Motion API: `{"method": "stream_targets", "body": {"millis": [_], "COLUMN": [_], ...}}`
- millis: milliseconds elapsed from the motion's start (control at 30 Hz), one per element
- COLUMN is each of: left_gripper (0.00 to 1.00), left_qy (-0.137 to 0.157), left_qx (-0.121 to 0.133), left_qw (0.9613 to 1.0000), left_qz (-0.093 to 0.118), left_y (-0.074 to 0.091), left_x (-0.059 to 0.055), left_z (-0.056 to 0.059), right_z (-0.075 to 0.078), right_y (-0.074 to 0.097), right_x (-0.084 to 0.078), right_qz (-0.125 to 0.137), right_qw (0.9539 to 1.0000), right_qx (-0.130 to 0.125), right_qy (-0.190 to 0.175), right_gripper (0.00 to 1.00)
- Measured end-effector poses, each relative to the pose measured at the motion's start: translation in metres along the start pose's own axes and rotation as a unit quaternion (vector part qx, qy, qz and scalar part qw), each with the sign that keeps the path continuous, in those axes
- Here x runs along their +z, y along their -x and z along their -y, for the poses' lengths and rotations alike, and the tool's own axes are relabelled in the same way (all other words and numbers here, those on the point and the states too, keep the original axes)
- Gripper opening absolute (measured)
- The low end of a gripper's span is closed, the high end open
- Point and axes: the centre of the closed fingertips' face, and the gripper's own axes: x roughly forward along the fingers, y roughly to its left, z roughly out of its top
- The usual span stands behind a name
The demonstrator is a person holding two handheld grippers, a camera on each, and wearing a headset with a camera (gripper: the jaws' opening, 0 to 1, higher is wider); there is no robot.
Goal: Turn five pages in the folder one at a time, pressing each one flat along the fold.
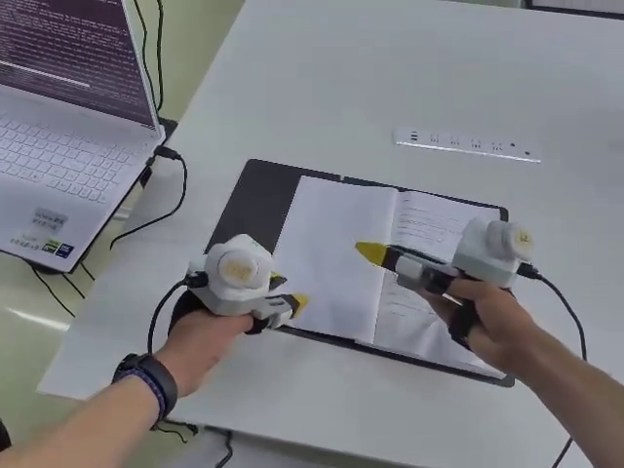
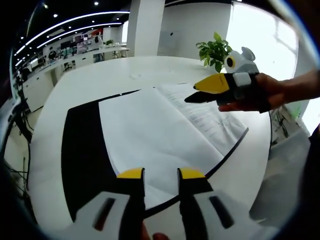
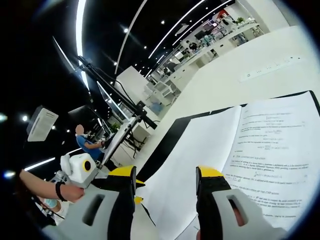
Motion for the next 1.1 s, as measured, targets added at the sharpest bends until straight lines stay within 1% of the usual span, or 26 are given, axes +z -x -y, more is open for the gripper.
{"method": "stream_targets", "body": {"millis": [33, 100, 167, 200, 267, 300, 333, 367, 433, 500, 600, 667, 700, 733, 767, 800, 900, 1033, 1100], "left_gripper": [0.21, 0.18, 0.17, 0.17, 0.17, 0.16, 0.15, 0.12, 0.08, 0.05, 0.02, 0.0, 0.0, 0.0, 0.0, 0.0, 0.0, 0.0, 0.0], "left_qy": [0.005, 0.006, 0.001, -0.001, -0.003, -0.002, -0.004, -0.009, -0.012, -0.03, -0.034, -0.039, -0.017, -0.008, -0.016, -0.024, -0.015, -0.019, -0.016], "left_qx": [-0.001, 0.006, 0.01, 0.014, 0.017, 0.019, 0.022, 0.03, 0.034, 0.043, 0.049, 0.065, 0.061, 0.064, 0.063, 0.061, 0.06, 0.066, 0.067], "left_qw": [1.0, 0.9999, 0.9998, 0.9995, 0.9991, 0.9988, 0.9987, 0.9988, 0.9985, 0.9974, 0.997, 0.9957, 0.9968, 0.9969, 0.9969, 0.997, 0.9976, 0.9972, 0.9972], "left_qz": [-0.001, -0.009, -0.019, -0.029, -0.04, -0.044, -0.045, -0.039, -0.041, -0.049, -0.05, -0.053, -0.048, -0.045, -0.044, -0.04, -0.032, -0.031, -0.03], "left_y": [-0.002, -0.004, -0.005, -0.005, -0.006, -0.006, -0.005, -0.004, -0.003, -0.003, -0.002, 0.0, 0.0, 0.0, 0.0, 0.0, 0.001, 0.001, 0.001], "left_x": [-0.003, -0.01, -0.018, -0.024, -0.033, -0.037, -0.039, -0.037, -0.036, -0.038, -0.038, -0.039, -0.04, -0.04, -0.04, -0.04, -0.04, -0.039, -0.039], "left_z": [0.0, -0.003, -0.004, -0.007, -0.009, -0.01, -0.011, -0.014, -0.014, -0.018, -0.021, -0.027, -0.026, -0.026, -0.026, -0.026, -0.027, -0.026, -0.026], "right_z": [0.001, 0.005, 0.006, 0.007, 0.009, 0.009, 0.008, 0.009, 0.01, 0.011, 0.013, 0.014, 0.015, 0.016, 0.018, 0.018, 0.016, 0.012, 0.012], "right_y": [0.002, 0.006, 0.008, 0.01, 0.01, 0.011, 0.011, 0.011, 0.012, 0.011, 0.009, 0.007, 0.006, 0.006, 0.005, 0.005, 0.003, 0.002, 0.002], "right_x": [-0.002, -0.006, -0.007, -0.008, -0.009, -0.01, -0.011, -0.012, -0.013, -0.014, -0.014, -0.014, -0.013, -0.013, -0.012, -0.012, -0.011, -0.01, -0.008], "right_qz": [-0.002, -0.006, -0.005, -0.003, -0.003, -0.006, -0.007, -0.008, -0.01, -0.01, -0.012, -0.012, -0.013, -0.014, -0.013, -0.013, -0.01, -0.012, -0.012], "right_qw": [1.0, 1.0, 0.9999, 0.9999, 0.9999, 0.9999, 0.9999, 0.9999, 0.9999, 0.9999, 0.9999, 0.9999, 0.9999, 0.9998, 0.9996, 0.9996, 0.9997, 0.9996, 0.9996], "right_qx": [-0.001, -0.005, -0.008, -0.008, -0.008, -0.008, -0.008, -0.007, -0.008, -0.009, -0.01, -0.01, -0.01, -0.012, -0.016, -0.016, -0.018, -0.019, -0.021], "right_qy": [-0.002, -0.004, -0.007, -0.008, -0.005, -0.004, -0.003, -0.002, -0.001, -0.002, -0.004, -0.004, -0.001, 0.005, 0.019, 0.018, 0.011, 0.016, 0.018], "right_gripper": [0.47, 0.46, 0.45, 0.45, 0.44, 0.44, 0.44, 0.44, 0.43, 0.42, 0.4, 0.39, 0.38, 0.37, 0.35, 0.33, 0.32, 0.3, 0.29]}}
